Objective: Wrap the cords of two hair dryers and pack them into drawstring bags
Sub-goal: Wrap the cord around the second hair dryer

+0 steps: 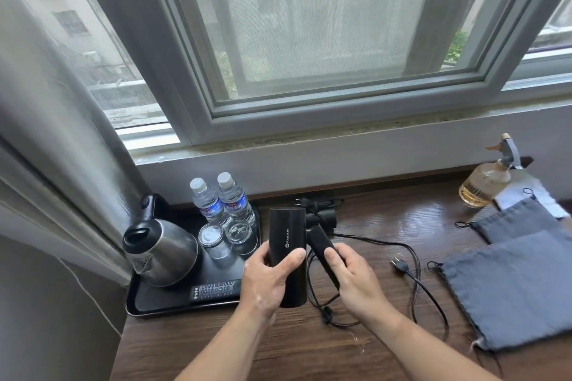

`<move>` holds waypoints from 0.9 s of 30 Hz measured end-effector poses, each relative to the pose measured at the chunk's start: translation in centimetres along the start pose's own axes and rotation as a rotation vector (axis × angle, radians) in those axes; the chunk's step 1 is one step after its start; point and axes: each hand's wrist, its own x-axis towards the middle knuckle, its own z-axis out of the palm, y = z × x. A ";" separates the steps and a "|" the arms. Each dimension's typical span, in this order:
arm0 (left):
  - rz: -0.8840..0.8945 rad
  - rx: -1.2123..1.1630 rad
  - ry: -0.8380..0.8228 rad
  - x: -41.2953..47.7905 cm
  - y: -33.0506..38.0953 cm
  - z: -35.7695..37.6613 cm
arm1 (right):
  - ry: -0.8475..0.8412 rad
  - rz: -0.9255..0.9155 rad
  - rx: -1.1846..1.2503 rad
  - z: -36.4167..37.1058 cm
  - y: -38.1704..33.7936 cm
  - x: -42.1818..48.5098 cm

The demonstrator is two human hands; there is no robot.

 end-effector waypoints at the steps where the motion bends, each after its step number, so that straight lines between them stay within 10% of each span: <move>1: 0.004 -0.015 0.005 0.1 -0.2 0.0 | 0.001 -0.005 0.021 0.0 -0.1 -0.1; 13: -0.031 -0.240 0.056 -0.3 -2.3 2.0 | 0.082 0.064 0.244 2.5 -1.5 -0.5; 20: -0.057 -0.147 -0.133 0.8 -0.6 -1.7 | -0.258 -0.126 -0.145 -2.8 -0.8 2.3; 27: 0.002 0.621 -0.562 2.9 2.6 -4.7 | -0.598 -0.261 -0.545 -5.0 -2.1 3.7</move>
